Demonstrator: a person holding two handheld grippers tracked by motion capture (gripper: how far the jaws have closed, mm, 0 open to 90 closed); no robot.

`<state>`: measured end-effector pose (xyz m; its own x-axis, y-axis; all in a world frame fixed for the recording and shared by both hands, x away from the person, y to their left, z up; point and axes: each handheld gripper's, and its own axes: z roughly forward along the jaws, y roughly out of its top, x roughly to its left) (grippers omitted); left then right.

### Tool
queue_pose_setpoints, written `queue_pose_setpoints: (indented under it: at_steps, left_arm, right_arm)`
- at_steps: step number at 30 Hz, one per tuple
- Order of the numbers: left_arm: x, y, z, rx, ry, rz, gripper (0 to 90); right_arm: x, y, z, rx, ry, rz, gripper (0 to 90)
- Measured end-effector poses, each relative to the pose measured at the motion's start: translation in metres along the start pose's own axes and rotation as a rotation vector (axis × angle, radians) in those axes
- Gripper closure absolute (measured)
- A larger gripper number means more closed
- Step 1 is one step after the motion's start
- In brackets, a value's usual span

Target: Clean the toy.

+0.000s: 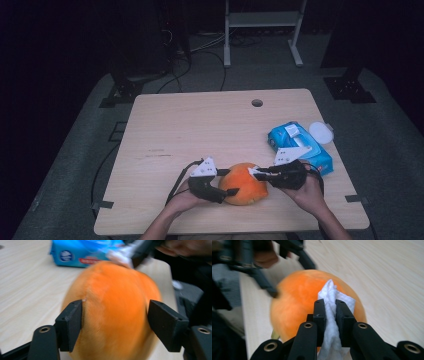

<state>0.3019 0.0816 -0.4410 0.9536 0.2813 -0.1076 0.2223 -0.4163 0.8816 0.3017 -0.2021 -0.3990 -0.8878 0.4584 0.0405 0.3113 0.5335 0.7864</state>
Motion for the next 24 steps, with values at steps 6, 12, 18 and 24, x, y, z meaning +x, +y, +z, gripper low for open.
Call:
queue_pose_setpoints:
  at_steps: [6,12,18,24]
  left_arm:
    - [0.007,0.004,0.005,-0.017,0.045,-0.019,9.7]
    - [0.008,-0.002,0.008,0.012,0.043,-0.003,27.8]
    - [0.012,-0.004,0.007,0.006,0.074,-0.068,31.0]
    - [0.007,-0.006,0.009,-0.018,0.066,-0.042,29.7]
  right_arm:
    - [0.000,-0.001,0.001,-0.013,0.034,-0.004,78.8]
    - [0.010,0.006,0.000,-0.019,0.066,-0.047,78.9]
    - [0.005,0.002,-0.003,0.004,0.162,-0.025,78.8]
    - [-0.003,-0.002,-0.002,-0.002,0.132,0.022,79.2]
